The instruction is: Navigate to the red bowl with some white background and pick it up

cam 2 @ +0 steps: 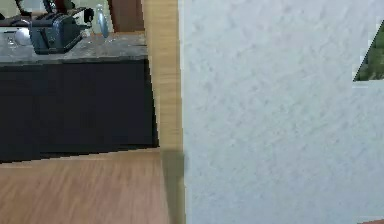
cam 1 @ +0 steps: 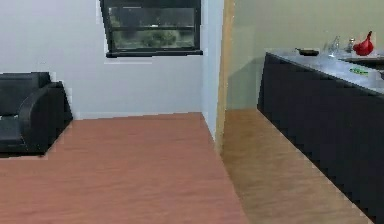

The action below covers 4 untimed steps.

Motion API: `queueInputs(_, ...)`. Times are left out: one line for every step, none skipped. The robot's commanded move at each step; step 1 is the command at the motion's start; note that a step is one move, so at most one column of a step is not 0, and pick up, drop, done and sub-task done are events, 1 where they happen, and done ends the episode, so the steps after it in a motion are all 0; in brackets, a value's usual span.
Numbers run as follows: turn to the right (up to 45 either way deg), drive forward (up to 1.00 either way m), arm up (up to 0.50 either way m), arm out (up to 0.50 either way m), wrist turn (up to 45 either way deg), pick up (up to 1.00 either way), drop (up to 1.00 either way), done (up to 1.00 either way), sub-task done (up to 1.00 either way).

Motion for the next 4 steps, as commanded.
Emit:
queueInputs(18.0,0.0,0.0,0.0,0.0,0.0,0.0,0.0,0.0)
queueInputs(0.0,0.35,0.0,0.0,0.0,0.0,0.0,0.0,0.0)
queueInputs(45.0,0.0,0.0,0.0,0.0,0.0,0.0,0.0,0.0)
queueInputs(6.0,0.0,0.0,0.0,0.0,0.0,0.0,0.0,0.0)
